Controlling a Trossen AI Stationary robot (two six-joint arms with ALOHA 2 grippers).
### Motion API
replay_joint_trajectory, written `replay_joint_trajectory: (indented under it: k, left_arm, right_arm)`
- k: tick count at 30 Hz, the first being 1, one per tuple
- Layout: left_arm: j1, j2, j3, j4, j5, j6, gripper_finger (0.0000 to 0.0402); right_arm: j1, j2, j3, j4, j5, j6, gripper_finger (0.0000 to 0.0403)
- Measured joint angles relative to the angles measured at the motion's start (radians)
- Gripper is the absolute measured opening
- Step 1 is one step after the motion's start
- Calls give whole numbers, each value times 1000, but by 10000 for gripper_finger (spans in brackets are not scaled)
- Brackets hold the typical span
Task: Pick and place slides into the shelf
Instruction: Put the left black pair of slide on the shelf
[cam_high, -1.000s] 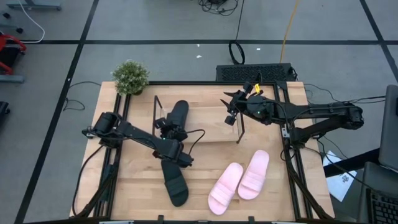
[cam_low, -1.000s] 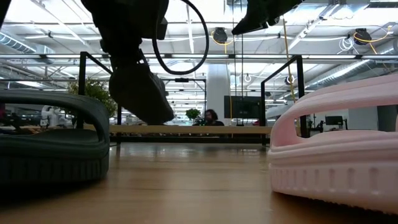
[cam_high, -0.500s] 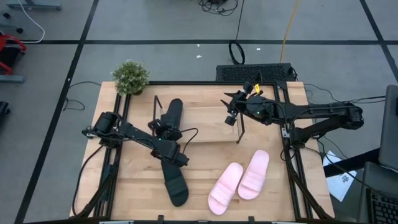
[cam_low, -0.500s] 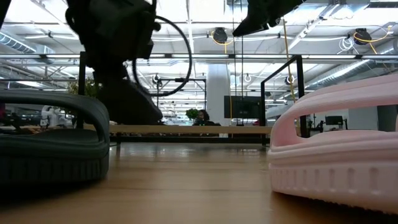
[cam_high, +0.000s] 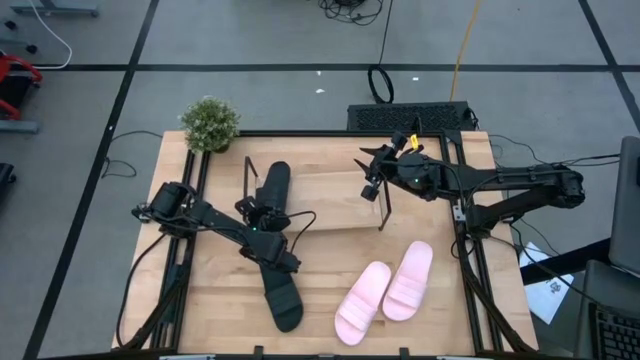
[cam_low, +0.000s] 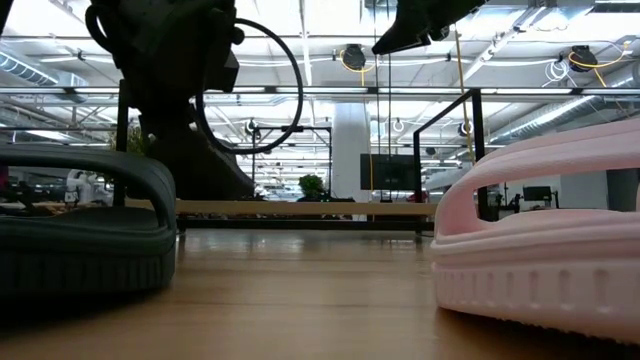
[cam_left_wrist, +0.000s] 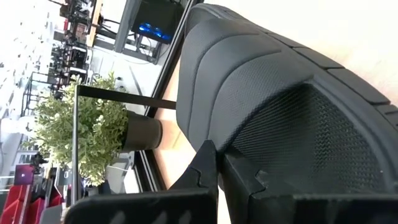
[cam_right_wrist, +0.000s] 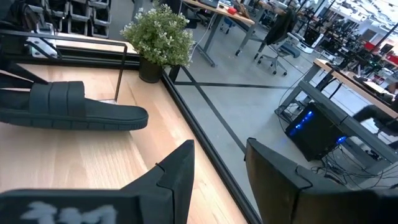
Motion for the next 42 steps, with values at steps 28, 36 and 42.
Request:
replay_joint_trajectory:
  k: [28, 36, 42]
  left_arm:
    - [13, 2, 136, 3, 95, 143, 33]
    - [30, 2, 134, 22, 140, 135, 37]
    - [30, 2, 134, 111, 143, 206, 37]
  right_arm:
    - [0, 0, 0, 55, 0, 8, 135]
    - [0, 0, 0, 54, 0, 30, 135]
    - [0, 0, 0, 57, -4, 30, 135]
